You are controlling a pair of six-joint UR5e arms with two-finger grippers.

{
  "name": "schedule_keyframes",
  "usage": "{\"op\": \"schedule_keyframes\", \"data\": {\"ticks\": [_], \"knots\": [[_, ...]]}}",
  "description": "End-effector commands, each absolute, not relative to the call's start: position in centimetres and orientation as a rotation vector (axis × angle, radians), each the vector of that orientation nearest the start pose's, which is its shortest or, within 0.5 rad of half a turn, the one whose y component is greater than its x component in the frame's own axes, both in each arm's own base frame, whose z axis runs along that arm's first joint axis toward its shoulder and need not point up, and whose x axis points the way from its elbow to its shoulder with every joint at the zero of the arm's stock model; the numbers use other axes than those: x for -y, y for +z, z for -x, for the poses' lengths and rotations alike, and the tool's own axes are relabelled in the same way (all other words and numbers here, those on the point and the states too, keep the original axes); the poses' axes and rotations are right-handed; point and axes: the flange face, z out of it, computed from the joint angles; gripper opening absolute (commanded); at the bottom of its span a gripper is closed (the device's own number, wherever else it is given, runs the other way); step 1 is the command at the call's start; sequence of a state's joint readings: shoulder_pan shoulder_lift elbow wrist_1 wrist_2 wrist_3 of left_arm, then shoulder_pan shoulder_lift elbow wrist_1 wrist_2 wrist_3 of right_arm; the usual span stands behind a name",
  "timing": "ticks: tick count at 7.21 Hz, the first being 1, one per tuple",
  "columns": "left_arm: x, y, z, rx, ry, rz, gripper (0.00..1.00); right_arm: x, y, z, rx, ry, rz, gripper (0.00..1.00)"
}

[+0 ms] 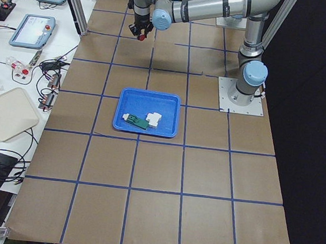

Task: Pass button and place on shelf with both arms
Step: 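Lift the button with the left gripper toward the right gripper while the right gripper approaches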

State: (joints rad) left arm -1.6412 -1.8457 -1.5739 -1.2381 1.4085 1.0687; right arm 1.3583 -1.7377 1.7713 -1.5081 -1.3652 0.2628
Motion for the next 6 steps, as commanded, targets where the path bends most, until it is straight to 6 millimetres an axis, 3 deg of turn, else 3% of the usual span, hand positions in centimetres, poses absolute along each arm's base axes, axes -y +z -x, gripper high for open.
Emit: {"op": "schedule_keyframes", "data": {"ticks": [1, 2, 3, 4, 5, 6], "knots": [[55.2, 39.6, 28.4, -2.509, -0.333, -2.169, 0.0, 44.8, 46.9, -4.2, -2.52, 0.203, -1.027, 1.0], [53.9, 39.6, 30.3, -2.465, -0.338, -2.264, 0.0, 45.8, 47.8, -3.5, -2.389, 0.217, -1.143, 1.0], [54.4, 39.7, 30.4, -2.474, -0.37, -2.271, 0.0, 47.0, 47.8, -2.7, -2.263, 0.281, -1.228, 1.0], [54.6, 38.1, 31.1, -2.511, -0.37, -2.278, 0.0, 47.8, 48.1, -1.7, -2.168, 0.323, -1.302, 1.0], [55.1, 38.7, 32.4, -2.514, -0.459, -2.226, 0.0, 48.1, 48.3, -1.5, -2.127, 0.335, -1.312, 1.0], [54.3, 38.5, 34.2, -2.551, -0.46, -2.191, 0.0, 48.1, 47.7, -2.1, -2.048, 0.384, -1.338, 1.0]]}}
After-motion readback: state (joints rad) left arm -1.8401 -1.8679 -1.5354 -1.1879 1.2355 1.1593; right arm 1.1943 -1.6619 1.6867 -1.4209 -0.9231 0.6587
